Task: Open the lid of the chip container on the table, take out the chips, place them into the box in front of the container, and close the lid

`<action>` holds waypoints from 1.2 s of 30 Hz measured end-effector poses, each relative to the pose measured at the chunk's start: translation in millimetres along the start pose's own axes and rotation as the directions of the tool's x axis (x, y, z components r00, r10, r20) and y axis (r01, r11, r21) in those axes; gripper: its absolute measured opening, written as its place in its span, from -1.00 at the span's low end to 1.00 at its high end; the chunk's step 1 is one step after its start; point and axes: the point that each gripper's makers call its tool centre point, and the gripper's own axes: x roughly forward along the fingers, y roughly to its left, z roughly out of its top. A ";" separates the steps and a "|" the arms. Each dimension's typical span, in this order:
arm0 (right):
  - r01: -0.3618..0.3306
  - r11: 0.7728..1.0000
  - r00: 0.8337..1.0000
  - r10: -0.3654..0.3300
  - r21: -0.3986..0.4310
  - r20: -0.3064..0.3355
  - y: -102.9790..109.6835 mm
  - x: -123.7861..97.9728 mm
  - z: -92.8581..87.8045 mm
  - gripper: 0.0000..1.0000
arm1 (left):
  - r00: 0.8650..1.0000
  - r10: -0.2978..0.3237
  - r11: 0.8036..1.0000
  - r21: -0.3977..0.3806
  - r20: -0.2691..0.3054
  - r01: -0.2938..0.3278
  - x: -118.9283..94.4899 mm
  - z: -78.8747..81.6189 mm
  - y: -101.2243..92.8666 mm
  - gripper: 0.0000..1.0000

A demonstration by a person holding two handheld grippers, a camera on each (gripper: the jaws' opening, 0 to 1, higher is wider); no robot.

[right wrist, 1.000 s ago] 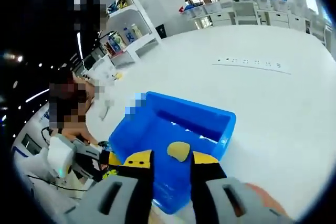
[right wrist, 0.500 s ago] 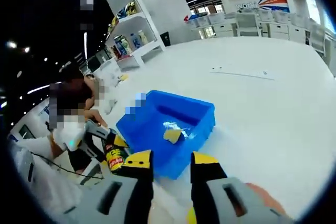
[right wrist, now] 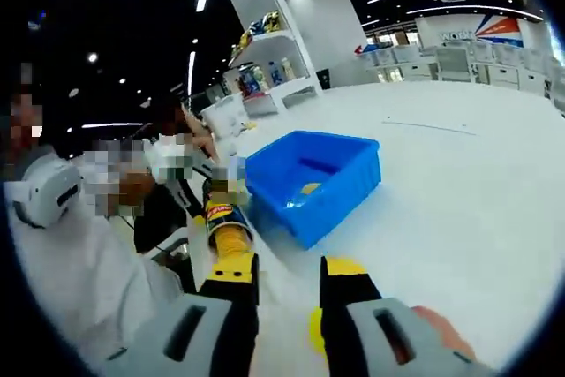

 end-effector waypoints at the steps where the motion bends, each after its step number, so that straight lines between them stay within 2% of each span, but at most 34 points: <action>1: -0.028 0.999 0.999 0.029 -0.030 0.026 3.8 -0.6 -1.1 -0.48 | 1.000 0.000 1.000 0.000 0.000 0.000 0.0 -0.1 0.1 0.03; 3: -0.056 0.998 0.997 0.058 -0.039 0.054 7.8 -3.1 -5.1 -0.48 | 1.000 -0.002 1.000 -0.001 -0.003 0.002 0.1 0.0 0.0 0.03; 7: -0.068 0.993 0.992 0.078 -0.091 0.100 7.9 -6.6 -8.4 -0.54 | 1.000 -0.003 1.000 -0.002 -0.005 0.003 0.3 0.6 -0.2 0.03; 9: -0.080 0.985 0.986 0.101 -0.154 0.132 10.5 -7.7 -8.3 -0.56 | 1.000 -0.002 1.000 -0.001 -0.004 0.002 0.1 0.4 -0.2 0.03; 11: -0.081 0.984 0.984 0.104 -0.158 0.143 11.9 -8.8 -12.1 -0.61 | 1.000 -0.002 1.000 -0.001 -0.003 0.002 0.0 0.2 -0.1 0.03; 16: -0.102 0.967 0.975 0.144 -0.233 0.171 18.5 -9.5 -20.7 -0.67 | 1.000 -0.002 1.000 -0.001 -0.002 0.002 -0.2 0.4 -0.5 0.03; 18: -0.117 0.955 0.972 0.166 -0.273 0.164 24.4 -8.9 -25.5 -0.72 | 1.000 0.000 1.000 0.000 0.000 0.000 -0.3 0.5 -0.6 0.03; 26: -0.107 0.941 0.969 0.171 -0.320 0.177 26.2 -7.5 -33.7 -0.97 | 1.000 0.003 1.000 -0.001 0.011 -0.003 -0.6 1.0 -1.5 0.03; 36: -0.129 0.915 0.970 0.196 -0.382 0.142 34.7 4.1 -45.7 -0.98 | 1.000 0.000 1.000 -0.001 0.008 0.000 -0.4 0.9 -2.1 0.03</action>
